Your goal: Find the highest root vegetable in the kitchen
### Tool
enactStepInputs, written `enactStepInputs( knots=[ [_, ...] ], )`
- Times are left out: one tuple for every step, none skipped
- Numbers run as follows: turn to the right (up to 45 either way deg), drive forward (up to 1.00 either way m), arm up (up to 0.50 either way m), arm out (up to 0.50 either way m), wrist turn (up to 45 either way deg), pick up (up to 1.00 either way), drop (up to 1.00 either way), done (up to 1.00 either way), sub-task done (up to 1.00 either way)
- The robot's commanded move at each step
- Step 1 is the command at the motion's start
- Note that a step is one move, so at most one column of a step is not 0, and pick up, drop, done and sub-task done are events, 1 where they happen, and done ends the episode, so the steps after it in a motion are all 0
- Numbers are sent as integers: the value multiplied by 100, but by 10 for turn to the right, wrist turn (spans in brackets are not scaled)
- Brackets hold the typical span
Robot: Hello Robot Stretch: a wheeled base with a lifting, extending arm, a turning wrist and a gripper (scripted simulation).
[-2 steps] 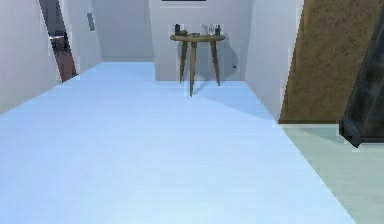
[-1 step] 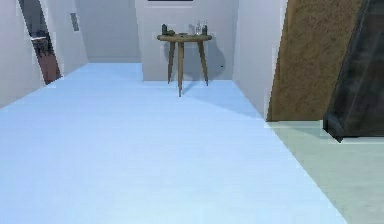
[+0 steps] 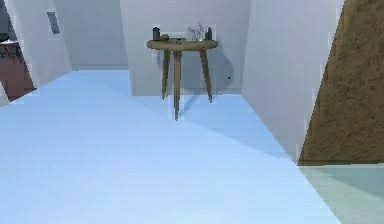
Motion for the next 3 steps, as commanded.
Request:
enactStepInputs(
  knots=[
    [0,100,0,0,0,0,0,0,0],
    [0,100,0,0,0,0,0,0,0],
    [30,0,0,0,0,0,0,0,0]
  ],
)
